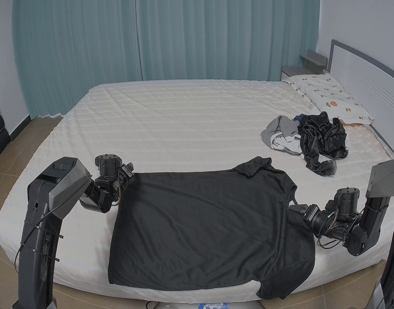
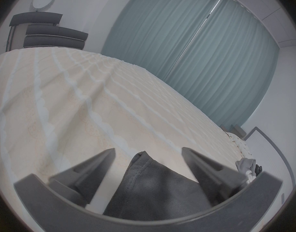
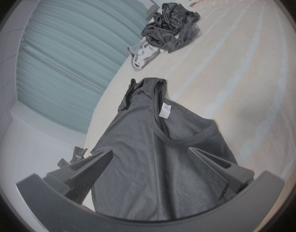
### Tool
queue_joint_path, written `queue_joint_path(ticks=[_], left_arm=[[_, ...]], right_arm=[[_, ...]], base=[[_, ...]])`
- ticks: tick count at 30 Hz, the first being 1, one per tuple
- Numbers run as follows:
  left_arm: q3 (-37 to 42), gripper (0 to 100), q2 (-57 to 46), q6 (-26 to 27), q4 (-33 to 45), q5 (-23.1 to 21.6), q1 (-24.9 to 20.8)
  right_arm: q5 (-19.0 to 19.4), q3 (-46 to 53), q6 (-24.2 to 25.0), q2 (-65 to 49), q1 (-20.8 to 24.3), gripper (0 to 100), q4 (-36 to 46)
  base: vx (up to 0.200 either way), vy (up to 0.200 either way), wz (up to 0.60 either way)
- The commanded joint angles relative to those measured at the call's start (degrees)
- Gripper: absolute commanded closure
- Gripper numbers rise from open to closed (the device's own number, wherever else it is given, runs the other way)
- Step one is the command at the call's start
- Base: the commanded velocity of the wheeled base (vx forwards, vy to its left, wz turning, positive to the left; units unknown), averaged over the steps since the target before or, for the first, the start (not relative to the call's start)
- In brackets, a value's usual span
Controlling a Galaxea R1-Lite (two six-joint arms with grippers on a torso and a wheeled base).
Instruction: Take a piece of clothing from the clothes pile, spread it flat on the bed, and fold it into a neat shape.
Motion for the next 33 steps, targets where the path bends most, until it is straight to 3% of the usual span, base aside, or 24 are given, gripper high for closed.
queue_joint_path(ticks=[1, 4, 8, 14, 18, 24, 33], left_arm=[[1.2, 0, -3.5, -5.8, 0.8, -0.4, 0.5], [4.2, 0, -6.0, -8.1, 1.5, -1.4, 1.4], [10.3, 0, -10.6, -11.5, 1.3, -8.9, 2.8], [15.6, 0, -14.3, -16.4, 1.1, -15.6, 3.8], [18.3, 0, -14.7, -16.1, 0.4, -17.3, 3.6], [19.6, 0, -14.7, -16.1, 0.1, -17.7, 3.5], [21.4, 0, -14.7, -16.1, 0.1, -17.7, 2.9]], right_arm=[[-0.6, -0.5, 0.2, -1.3, 1.9, 0, -1.5], [-1.8, -2.3, -0.1, -0.8, 3.4, 0, -1.6], [-5.7, -9.2, -0.8, 0.1, 6.9, 0, 3.5], [-9.1, -26.9, -2.7, 1.8, 9.6, 0, 20.1], [-10.7, -34.4, -2.9, 5.2, 11.3, 0, 27.0], [-10.8, -41.7, -7.5, 11.3, 11.2, 0, 28.1], [-11.0, -57.7, -7.8, 18.3, 9.8, 0, 33.8]], base=[[0.000, 0.000, 0.00], [0.000, 0.000, 0.00], [0.000, 0.000, 0.00], [0.000, 0.000, 0.00], [0.000, 0.000, 0.00], [0.000, 0.000, 0.00], [0.000, 0.000, 0.00]])
